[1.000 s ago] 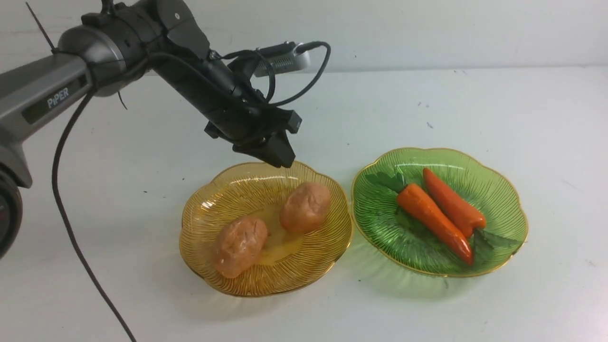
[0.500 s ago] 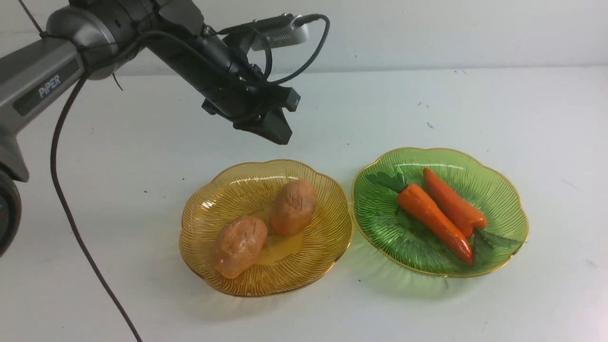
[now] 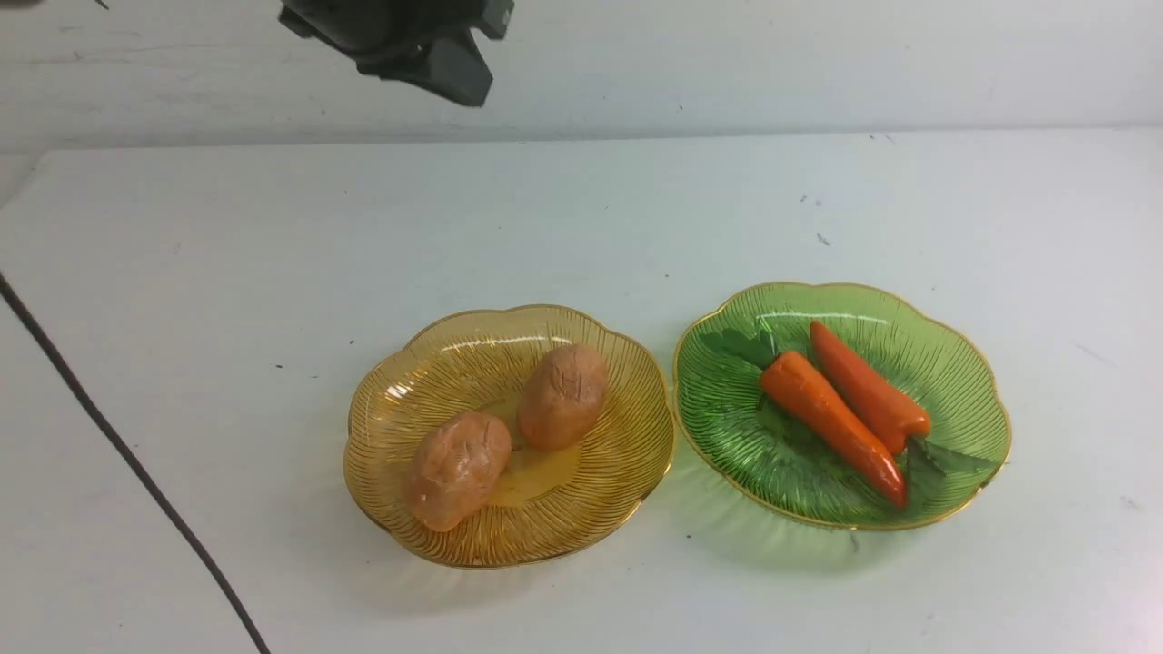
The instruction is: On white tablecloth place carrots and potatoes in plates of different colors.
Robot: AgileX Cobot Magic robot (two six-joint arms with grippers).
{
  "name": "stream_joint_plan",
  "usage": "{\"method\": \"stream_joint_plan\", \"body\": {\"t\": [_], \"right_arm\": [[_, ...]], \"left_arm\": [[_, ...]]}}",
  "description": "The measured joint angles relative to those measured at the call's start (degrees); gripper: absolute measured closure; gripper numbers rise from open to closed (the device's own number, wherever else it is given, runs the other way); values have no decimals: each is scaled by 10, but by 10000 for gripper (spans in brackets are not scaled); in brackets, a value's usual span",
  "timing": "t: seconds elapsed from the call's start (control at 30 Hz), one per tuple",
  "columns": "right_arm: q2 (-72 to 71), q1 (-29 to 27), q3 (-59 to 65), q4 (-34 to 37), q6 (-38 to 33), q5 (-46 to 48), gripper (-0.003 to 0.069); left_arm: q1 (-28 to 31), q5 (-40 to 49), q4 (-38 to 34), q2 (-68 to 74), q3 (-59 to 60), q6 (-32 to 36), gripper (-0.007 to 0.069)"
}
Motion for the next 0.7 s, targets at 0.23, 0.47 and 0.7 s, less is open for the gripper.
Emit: {"method": "stream_joint_plan", "body": {"t": [0.23,0.47,0.7], "right_arm": [[0,-49,23,-10,0,13,674],[0,-67,27,-10,0,8,674],[0,-68,28,-10,-1,3,674]], "left_arm": [[0,1,16,-26,3,-3,628],[0,0,28,-134,66,-6,628],[0,1,96,-295,243,-6,628]]}}
